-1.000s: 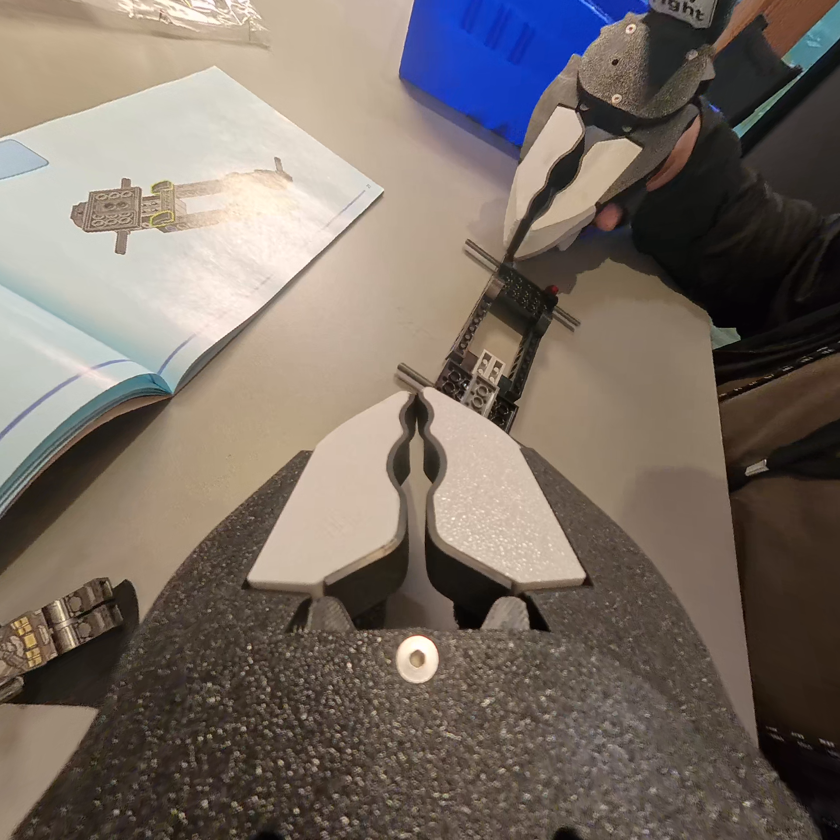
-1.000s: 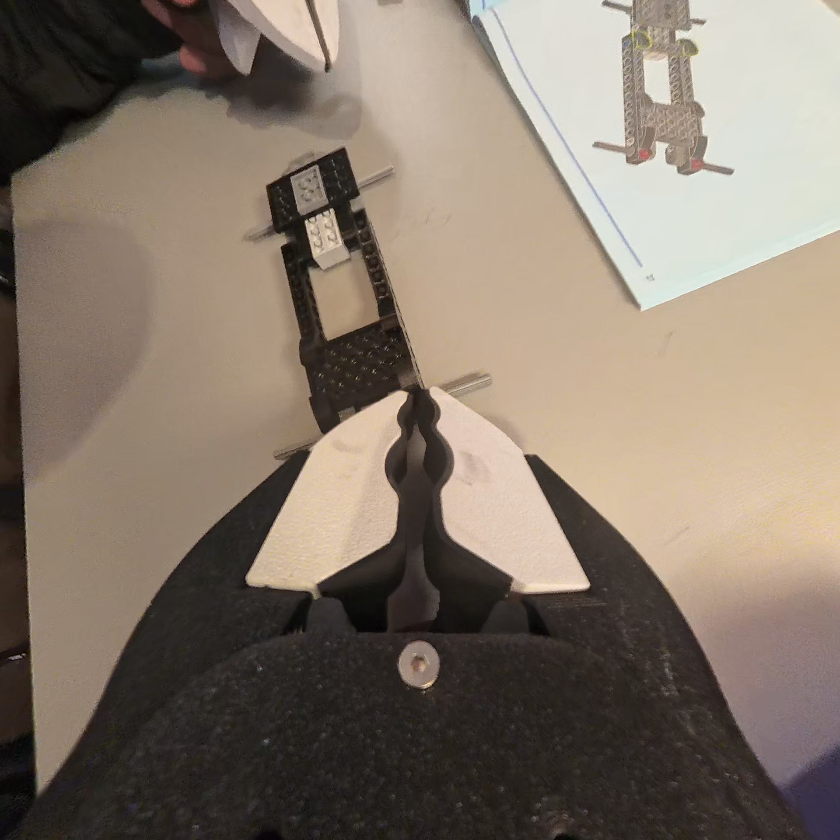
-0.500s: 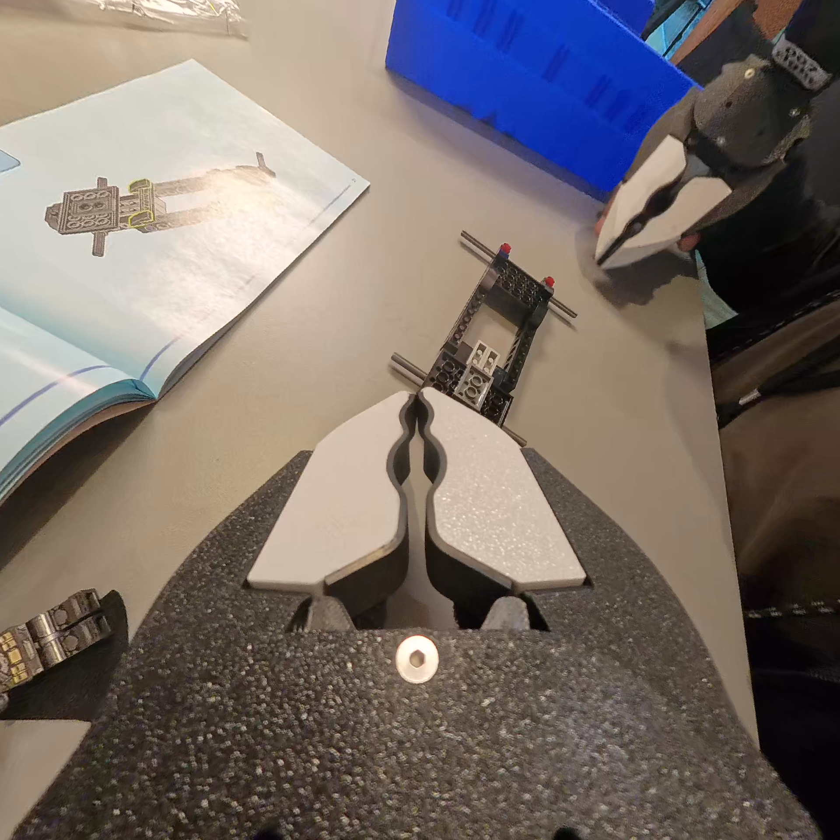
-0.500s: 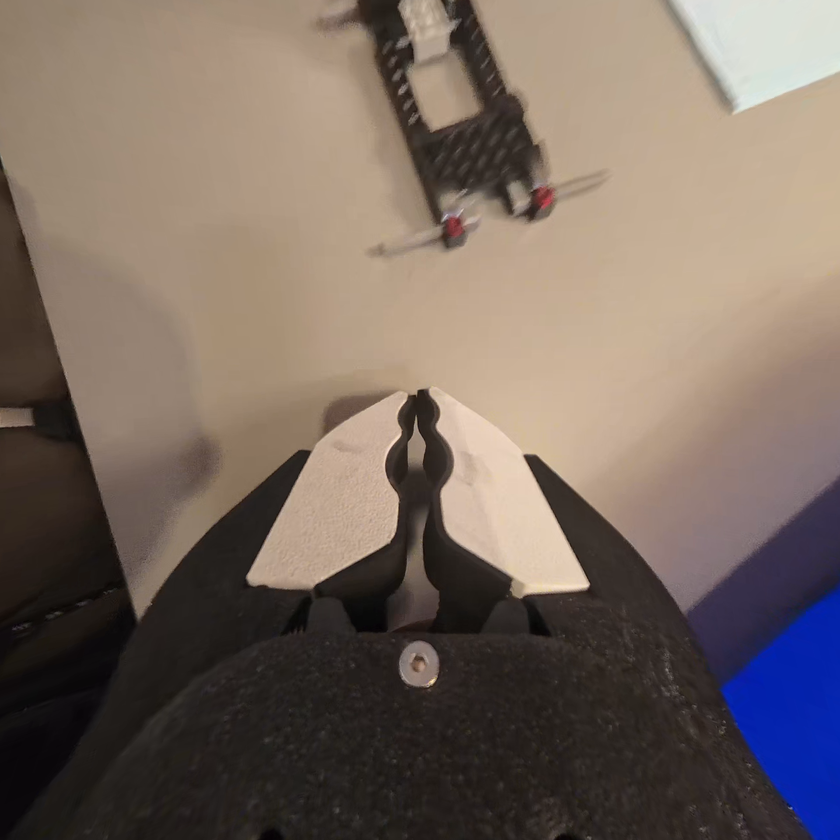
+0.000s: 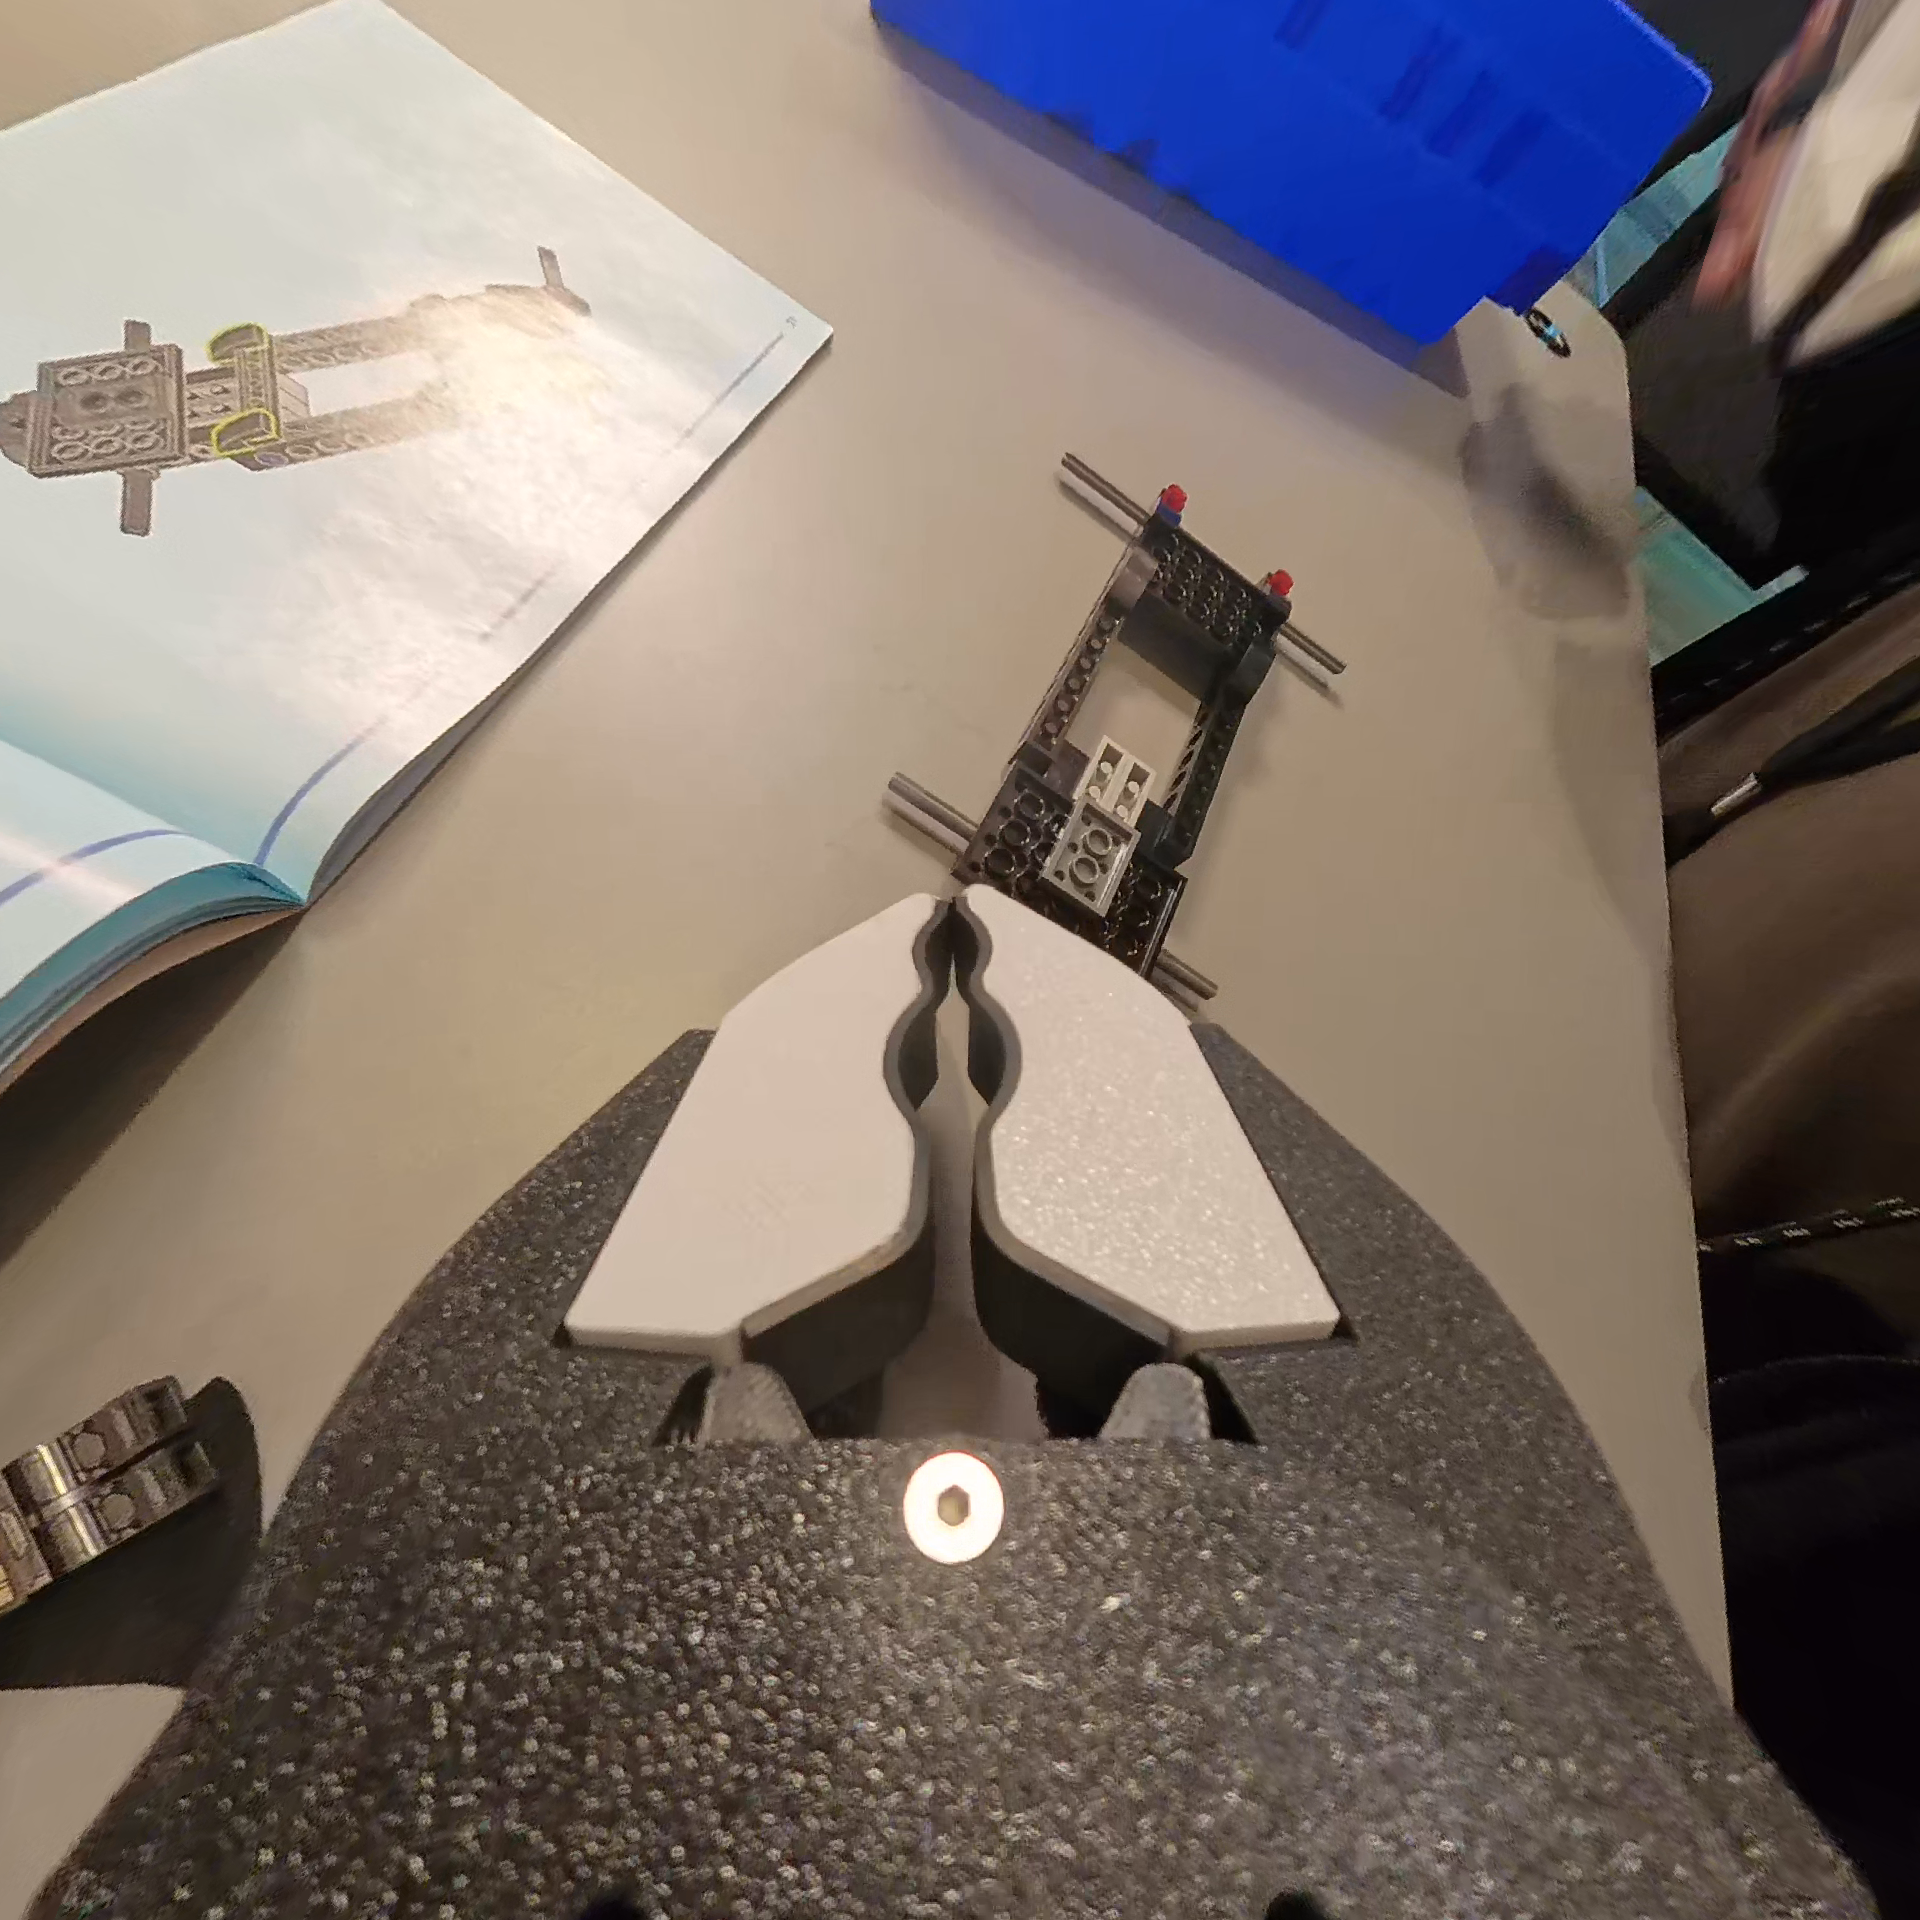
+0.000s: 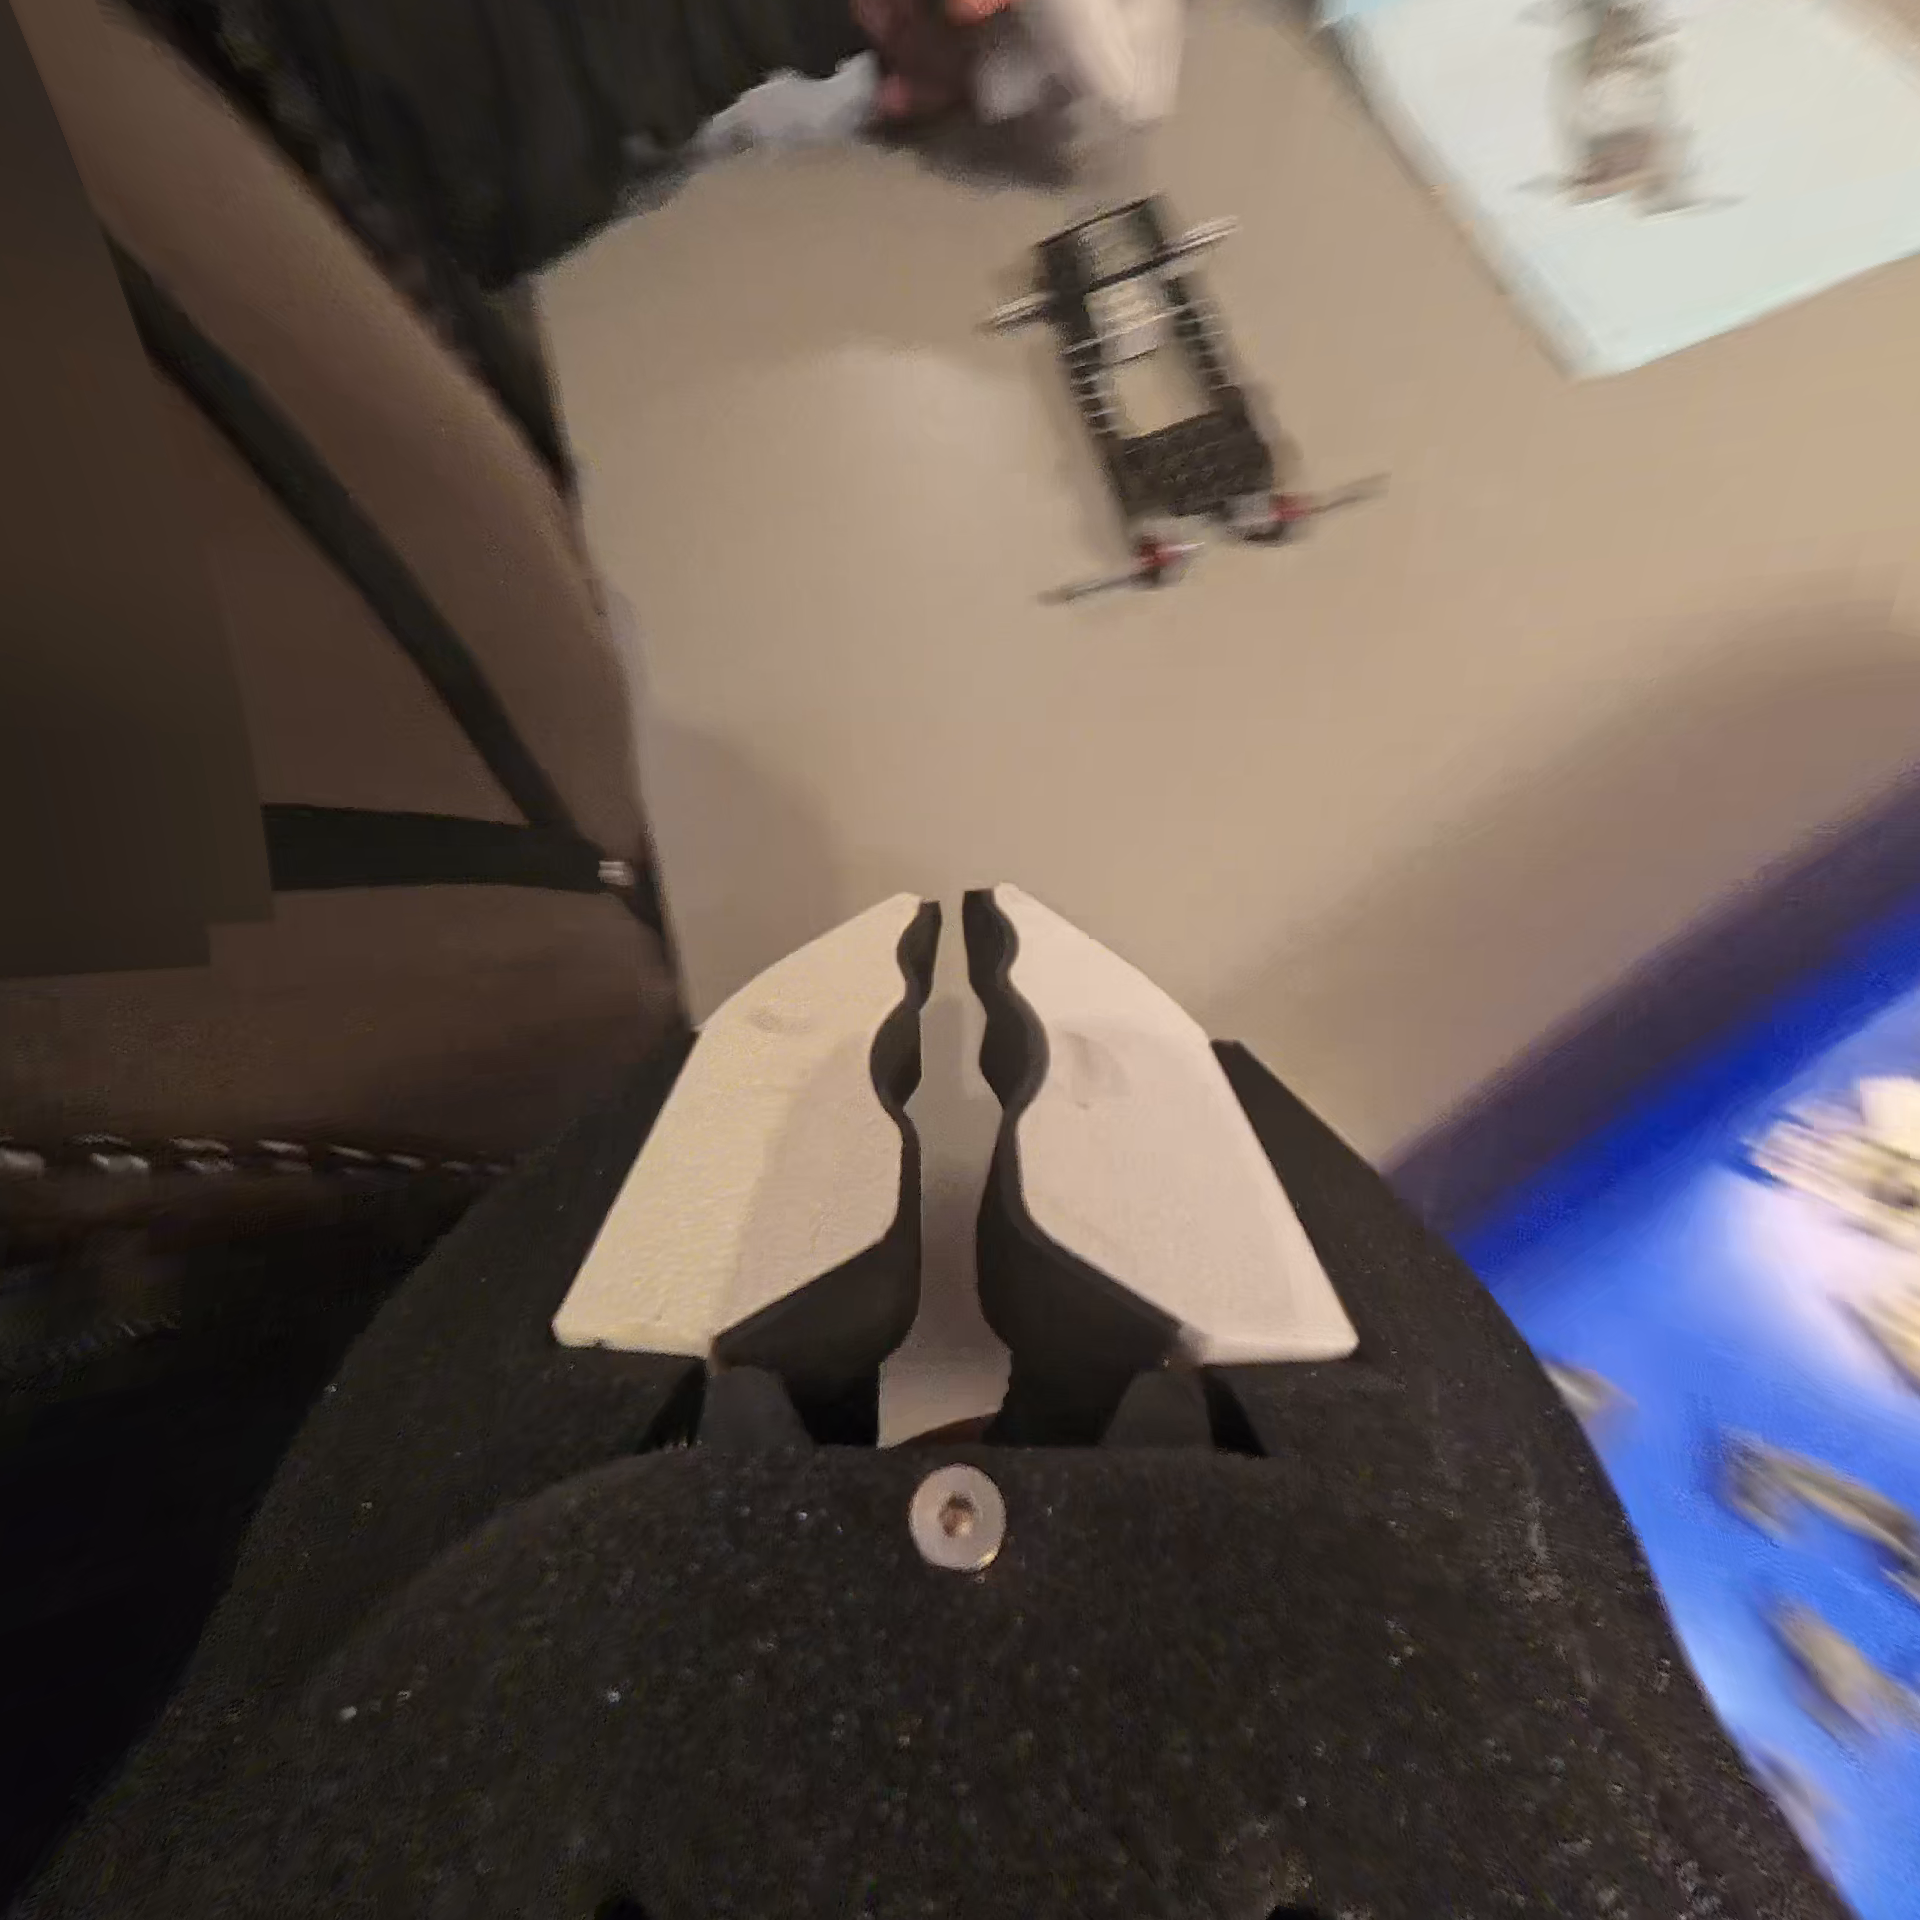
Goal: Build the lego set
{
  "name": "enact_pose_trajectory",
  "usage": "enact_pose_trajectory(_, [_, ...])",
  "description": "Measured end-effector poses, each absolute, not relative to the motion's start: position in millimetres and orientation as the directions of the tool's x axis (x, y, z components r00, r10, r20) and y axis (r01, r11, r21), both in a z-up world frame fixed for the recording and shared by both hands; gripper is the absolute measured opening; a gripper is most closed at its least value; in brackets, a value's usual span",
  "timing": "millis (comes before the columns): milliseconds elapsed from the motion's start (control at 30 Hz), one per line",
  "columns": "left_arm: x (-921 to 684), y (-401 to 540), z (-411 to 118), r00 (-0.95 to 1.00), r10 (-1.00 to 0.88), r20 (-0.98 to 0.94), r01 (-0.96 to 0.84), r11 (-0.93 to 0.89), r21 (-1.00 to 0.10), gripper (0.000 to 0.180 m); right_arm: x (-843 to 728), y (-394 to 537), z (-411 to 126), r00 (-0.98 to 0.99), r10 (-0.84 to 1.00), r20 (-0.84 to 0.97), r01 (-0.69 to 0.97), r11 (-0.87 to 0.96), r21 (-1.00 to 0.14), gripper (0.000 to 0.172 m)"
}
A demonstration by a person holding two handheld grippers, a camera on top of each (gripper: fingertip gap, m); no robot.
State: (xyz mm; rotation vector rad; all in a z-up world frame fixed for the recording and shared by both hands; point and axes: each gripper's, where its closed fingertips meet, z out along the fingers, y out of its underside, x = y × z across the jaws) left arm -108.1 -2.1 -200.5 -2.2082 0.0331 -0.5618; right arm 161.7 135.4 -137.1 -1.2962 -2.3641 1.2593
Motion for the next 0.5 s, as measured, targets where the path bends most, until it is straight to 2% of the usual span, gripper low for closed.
enact_pose_trajectory(100, [-104, -3, -203, 0.901, -0.230, 0.368, 0.132, -0.662, -0.737, 0.000, 137, 227, -110, -0.401, 0.914, -0.064, 0.655, 0.238, -0.717, 0.009])
enact_pose_trajectory(233, [-99, -4, -205, 0.901, -0.256, 0.349, 0.093, -0.673, -0.734, 0.000, 97, 369, -138, 0.003, 0.991, 0.131, 0.837, 0.069, -0.542, 0.018])
enact_pose_trajectory(333, [-98, -4, -204, 0.912, -0.260, 0.317, 0.069, -0.663, -0.745, 0.000, 81, 404, -170, 0.076, 0.990, 0.119, 0.902, -0.017, -0.431, 0.018])
enact_pose_trajectory(500, [-96, -5, -204, 0.921, -0.273, 0.278, 0.034, -0.655, -0.754, 0.000, 67, 414, -194, 0.117, 0.989, 0.087, 0.920, -0.075, -0.386, 0.017])
